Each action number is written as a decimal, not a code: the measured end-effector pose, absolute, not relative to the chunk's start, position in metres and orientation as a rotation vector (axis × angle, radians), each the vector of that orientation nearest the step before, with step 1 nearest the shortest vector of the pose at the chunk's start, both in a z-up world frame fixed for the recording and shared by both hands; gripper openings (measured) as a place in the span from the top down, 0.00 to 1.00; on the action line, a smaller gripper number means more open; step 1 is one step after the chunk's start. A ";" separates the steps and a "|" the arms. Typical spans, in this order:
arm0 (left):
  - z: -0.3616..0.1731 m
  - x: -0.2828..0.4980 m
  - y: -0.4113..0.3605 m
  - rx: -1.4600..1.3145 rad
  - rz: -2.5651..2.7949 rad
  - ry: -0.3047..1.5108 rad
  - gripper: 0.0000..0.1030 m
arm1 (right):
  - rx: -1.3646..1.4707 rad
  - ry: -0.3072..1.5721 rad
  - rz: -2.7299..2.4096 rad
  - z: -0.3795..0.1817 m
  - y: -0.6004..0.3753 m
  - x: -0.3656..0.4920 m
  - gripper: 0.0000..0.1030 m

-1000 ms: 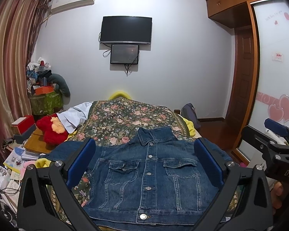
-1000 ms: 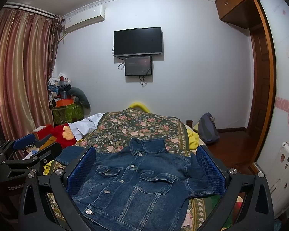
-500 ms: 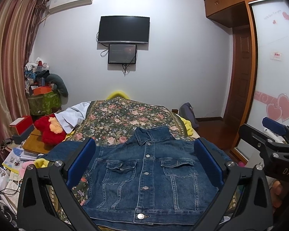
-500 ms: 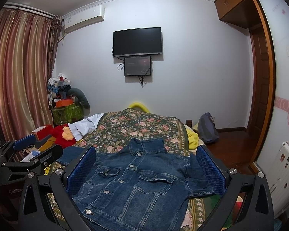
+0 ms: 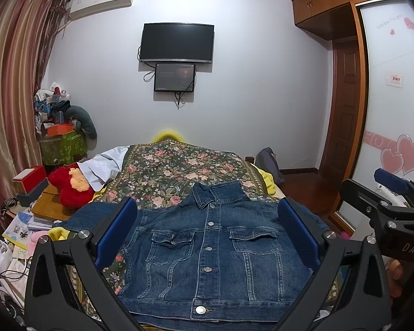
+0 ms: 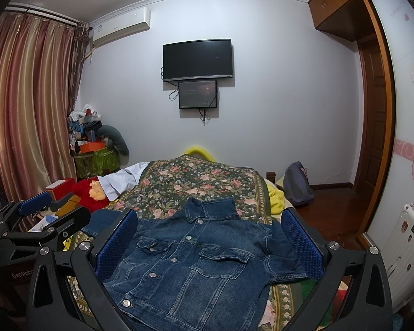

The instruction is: Fold large clothes

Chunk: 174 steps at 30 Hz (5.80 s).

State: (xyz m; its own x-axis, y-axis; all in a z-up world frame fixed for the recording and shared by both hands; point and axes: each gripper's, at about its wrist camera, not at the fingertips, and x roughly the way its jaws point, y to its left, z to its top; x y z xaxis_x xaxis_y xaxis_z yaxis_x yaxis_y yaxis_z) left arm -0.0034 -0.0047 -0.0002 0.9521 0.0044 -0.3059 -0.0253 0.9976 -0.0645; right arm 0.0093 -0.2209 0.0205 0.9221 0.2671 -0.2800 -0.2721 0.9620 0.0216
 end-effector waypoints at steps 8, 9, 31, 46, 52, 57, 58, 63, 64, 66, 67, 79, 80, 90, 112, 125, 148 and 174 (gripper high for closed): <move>0.001 -0.002 -0.006 -0.066 0.013 0.310 0.00 | -0.016 0.291 0.271 0.020 -0.222 0.011 0.00; 0.001 -0.002 -0.006 -0.066 0.014 0.310 0.00 | -0.016 0.292 0.270 0.020 -0.222 0.012 0.00; -0.023 0.030 0.025 -0.101 0.089 0.373 0.00 | -0.033 0.396 0.267 0.002 -0.204 0.044 0.00; -0.083 0.115 0.142 -0.135 0.341 0.531 0.00 | -0.093 0.560 0.258 -0.050 -0.159 0.158 0.00; -0.129 0.149 0.212 -0.238 0.442 0.661 0.00 | -0.078 0.592 0.298 -0.072 -0.144 0.204 0.00; -0.175 0.170 0.276 -0.407 0.484 0.773 0.00 | -0.097 0.698 0.323 -0.097 -0.128 0.251 0.00; -0.183 0.174 0.285 -0.429 0.487 0.792 0.02 | -0.105 0.717 0.322 -0.102 -0.125 0.260 0.00; -0.214 0.198 0.314 -0.540 0.416 0.882 0.06 | -0.177 0.790 0.334 -0.126 -0.104 0.301 0.00; -0.219 0.203 0.319 -0.577 0.402 0.894 0.09 | -0.186 0.804 0.339 -0.131 -0.101 0.308 0.00; -0.231 0.211 0.331 -0.676 0.369 0.917 0.16 | -0.192 0.839 0.358 -0.140 -0.094 0.322 0.00; -0.237 0.215 0.335 -0.712 0.362 0.930 0.21 | -0.190 0.853 0.368 -0.143 -0.092 0.326 0.00; -0.253 0.244 0.367 -0.790 0.463 0.921 0.79 | -0.224 0.934 0.511 -0.169 -0.050 0.355 0.00; -0.252 0.246 0.367 -0.759 0.476 0.925 0.82 | -0.229 0.940 0.519 -0.172 -0.048 0.355 0.00; -0.182 0.264 0.291 -0.264 0.548 0.808 0.93 | -0.245 0.982 0.553 -0.179 -0.050 0.350 0.00; -0.251 0.311 0.103 -0.196 0.062 1.144 0.94 | -0.137 0.917 0.496 -0.138 -0.134 0.328 0.00; -0.230 0.257 0.154 -0.335 0.140 1.089 0.48 | -0.110 0.922 0.496 -0.136 -0.147 0.320 0.00; -0.248 0.254 0.332 -0.643 0.531 0.938 0.55 | -0.187 0.959 0.517 -0.160 -0.102 0.324 0.00; -0.073 0.317 0.056 0.031 0.014 0.640 0.87 | -0.068 0.928 0.425 -0.145 -0.183 0.323 0.00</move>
State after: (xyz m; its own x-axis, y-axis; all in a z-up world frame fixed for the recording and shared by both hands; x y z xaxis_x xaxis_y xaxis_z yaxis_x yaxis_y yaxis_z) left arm 0.3168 0.0556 -0.0732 0.8019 0.0227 -0.5970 -0.0035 0.9994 0.0332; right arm 0.3234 -0.1827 -0.1449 0.5230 0.3257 -0.7876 -0.3836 0.9152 0.1238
